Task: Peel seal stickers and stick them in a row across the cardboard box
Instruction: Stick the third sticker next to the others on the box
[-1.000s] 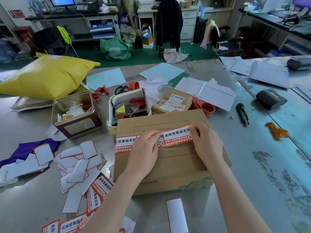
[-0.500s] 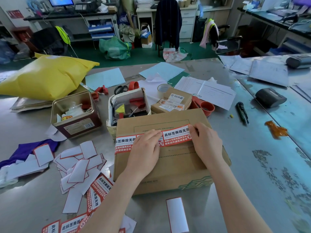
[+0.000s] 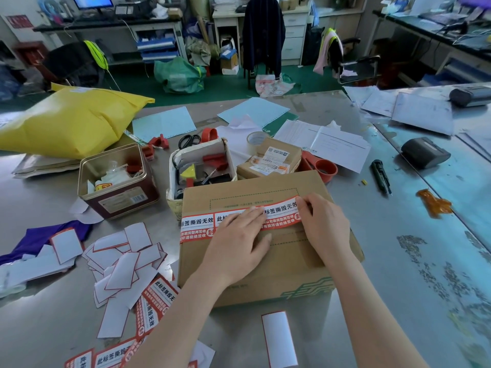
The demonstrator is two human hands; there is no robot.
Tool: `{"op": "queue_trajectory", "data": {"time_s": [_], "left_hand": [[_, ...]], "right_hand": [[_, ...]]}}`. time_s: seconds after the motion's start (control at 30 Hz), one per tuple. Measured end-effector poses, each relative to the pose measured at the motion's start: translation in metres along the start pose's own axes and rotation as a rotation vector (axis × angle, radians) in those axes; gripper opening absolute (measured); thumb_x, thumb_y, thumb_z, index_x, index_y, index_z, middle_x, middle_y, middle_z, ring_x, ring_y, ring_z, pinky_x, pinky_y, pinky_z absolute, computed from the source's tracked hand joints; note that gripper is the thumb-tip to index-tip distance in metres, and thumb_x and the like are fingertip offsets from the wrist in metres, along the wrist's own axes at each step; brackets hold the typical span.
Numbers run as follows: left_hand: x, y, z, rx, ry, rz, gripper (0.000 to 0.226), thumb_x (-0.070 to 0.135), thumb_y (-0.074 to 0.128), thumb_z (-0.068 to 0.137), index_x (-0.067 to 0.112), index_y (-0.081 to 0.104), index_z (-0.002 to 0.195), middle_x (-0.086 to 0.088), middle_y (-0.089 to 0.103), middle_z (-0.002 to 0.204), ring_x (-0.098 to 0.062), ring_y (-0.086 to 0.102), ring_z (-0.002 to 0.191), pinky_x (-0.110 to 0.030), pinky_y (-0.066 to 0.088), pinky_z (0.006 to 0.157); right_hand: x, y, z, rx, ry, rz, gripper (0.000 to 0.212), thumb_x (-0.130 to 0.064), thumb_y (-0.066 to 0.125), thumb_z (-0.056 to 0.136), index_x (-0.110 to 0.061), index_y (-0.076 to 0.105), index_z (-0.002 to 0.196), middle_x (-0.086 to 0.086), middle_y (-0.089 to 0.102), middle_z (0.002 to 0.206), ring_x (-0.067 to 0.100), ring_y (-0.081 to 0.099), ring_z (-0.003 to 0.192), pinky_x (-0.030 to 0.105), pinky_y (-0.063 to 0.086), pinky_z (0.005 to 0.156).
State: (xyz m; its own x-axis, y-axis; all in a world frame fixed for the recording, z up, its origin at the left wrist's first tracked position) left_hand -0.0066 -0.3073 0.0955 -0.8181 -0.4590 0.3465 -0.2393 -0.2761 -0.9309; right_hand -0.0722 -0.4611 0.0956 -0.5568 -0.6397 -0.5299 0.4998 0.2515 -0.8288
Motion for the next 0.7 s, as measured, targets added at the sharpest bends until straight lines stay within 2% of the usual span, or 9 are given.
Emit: {"op": "queue_trajectory", "data": {"time_s": [0.07, 0.13, 0.2, 0.3, 0.4, 0.47, 0.57, 0.63, 0.7], "left_hand": [[0.000, 0.010, 0.004, -0.114, 0.000, 0.116, 0.072, 0.061, 0.009, 0.087, 0.024, 0.017, 0.148, 0.010, 0.010, 0.157, -0.004, 0.005, 0.144, -0.027, 0.000, 0.115], [0.001, 0.014, 0.004, -0.171, 0.006, 0.155, 0.074, 0.064, 0.005, 0.086, 0.024, 0.007, 0.149, 0.010, 0.000, 0.157, -0.004, -0.004, 0.144, -0.031, -0.004, 0.117], [0.006, 0.016, 0.003, -0.210, 0.044, 0.171, 0.072, 0.064, 0.007, 0.089, 0.025, 0.004, 0.149, 0.011, -0.002, 0.157, -0.003, -0.007, 0.143, -0.034, -0.006, 0.118], [0.012, 0.020, 0.005, -0.250, 0.102, 0.187, 0.071, 0.062, 0.006, 0.089, 0.024, 0.004, 0.149, 0.009, -0.001, 0.158, -0.003, -0.007, 0.143, -0.036, -0.006, 0.118], [0.016, 0.024, 0.009, -0.270, 0.119, 0.193, 0.072, 0.062, 0.007, 0.088, 0.023, 0.004, 0.149, 0.008, -0.002, 0.158, -0.004, -0.007, 0.143, -0.037, -0.004, 0.118], [0.020, 0.025, 0.013, -0.275, 0.135, 0.196, 0.070, 0.061, 0.010, 0.091, 0.022, 0.005, 0.149, 0.008, -0.002, 0.158, -0.004, -0.007, 0.143, -0.036, -0.006, 0.118], [0.028, 0.028, 0.023, -0.267, 0.162, 0.179, 0.066, 0.056, 0.013, 0.094, 0.022, 0.006, 0.149, 0.007, -0.001, 0.158, -0.004, -0.006, 0.144, -0.035, -0.006, 0.118], [0.032, 0.030, 0.031, -0.259, 0.180, 0.153, 0.063, 0.054, 0.014, 0.095, 0.022, 0.007, 0.149, 0.008, 0.000, 0.158, -0.005, -0.003, 0.144, -0.035, -0.004, 0.118], [0.035, 0.031, 0.036, -0.255, 0.198, 0.136, 0.061, 0.052, 0.015, 0.096, 0.023, 0.009, 0.149, 0.008, 0.002, 0.158, -0.006, -0.001, 0.144, -0.036, -0.002, 0.119]], "right_hand": [[0.000, 0.000, 0.001, -0.005, 0.005, 0.010, 0.034, -0.039, 0.041, 0.096, -0.014, 0.062, 0.086, -0.001, 0.065, 0.080, 0.022, 0.056, 0.073, 0.031, 0.041, 0.060], [0.003, 0.001, 0.002, -0.019, 0.022, 0.034, 0.035, -0.040, 0.042, 0.096, -0.015, 0.063, 0.084, -0.001, 0.065, 0.079, 0.020, 0.057, 0.073, 0.030, 0.042, 0.058], [0.005, 0.000, 0.003, -0.011, 0.030, 0.061, 0.039, -0.041, 0.042, 0.096, -0.014, 0.061, 0.075, -0.001, 0.062, 0.070, 0.020, 0.055, 0.066, 0.027, 0.037, 0.052], [0.003, -0.008, 0.002, 0.065, 0.054, 0.124, 0.051, -0.040, 0.042, 0.096, -0.014, 0.043, 0.052, -0.001, 0.044, 0.050, 0.020, 0.042, 0.052, 0.024, 0.025, 0.046], [0.007, -0.016, 0.000, 0.144, 0.153, 0.237, 0.053, -0.038, 0.041, 0.097, -0.012, 0.036, 0.051, 0.001, 0.042, 0.048, 0.017, 0.038, 0.050, 0.032, 0.021, 0.050], [0.013, -0.021, -0.002, 0.212, 0.185, 0.310, 0.053, -0.037, 0.038, 0.098, -0.004, 0.045, 0.056, 0.006, 0.053, 0.053, 0.021, 0.045, 0.055, 0.033, 0.017, 0.055], [0.020, -0.025, -0.007, 0.292, 0.212, 0.412, 0.053, -0.033, 0.036, 0.099, 0.001, 0.057, 0.065, 0.001, 0.060, 0.056, 0.021, 0.054, 0.062, 0.021, 0.030, 0.062], [0.022, -0.028, -0.009, 0.339, 0.226, 0.459, 0.050, -0.030, 0.036, 0.100, -0.003, 0.059, 0.066, -0.001, 0.061, 0.057, 0.021, 0.056, 0.064, 0.028, 0.039, 0.074], [0.024, -0.030, -0.009, 0.360, 0.236, 0.497, 0.047, -0.030, 0.036, 0.100, -0.007, 0.060, 0.067, 0.001, 0.062, 0.058, 0.021, 0.058, 0.065, 0.033, 0.042, 0.074]]}}
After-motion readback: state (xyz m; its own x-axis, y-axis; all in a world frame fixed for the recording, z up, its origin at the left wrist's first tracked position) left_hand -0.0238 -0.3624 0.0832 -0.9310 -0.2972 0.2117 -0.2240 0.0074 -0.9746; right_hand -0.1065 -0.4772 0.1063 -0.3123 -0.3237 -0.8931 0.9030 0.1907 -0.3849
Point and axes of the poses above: each hand's wrist, its own z-axis towards the middle knuckle, its own y-axis out of the palm, x = y × z, the point moved 7 cm from there along z, towards the middle knuckle
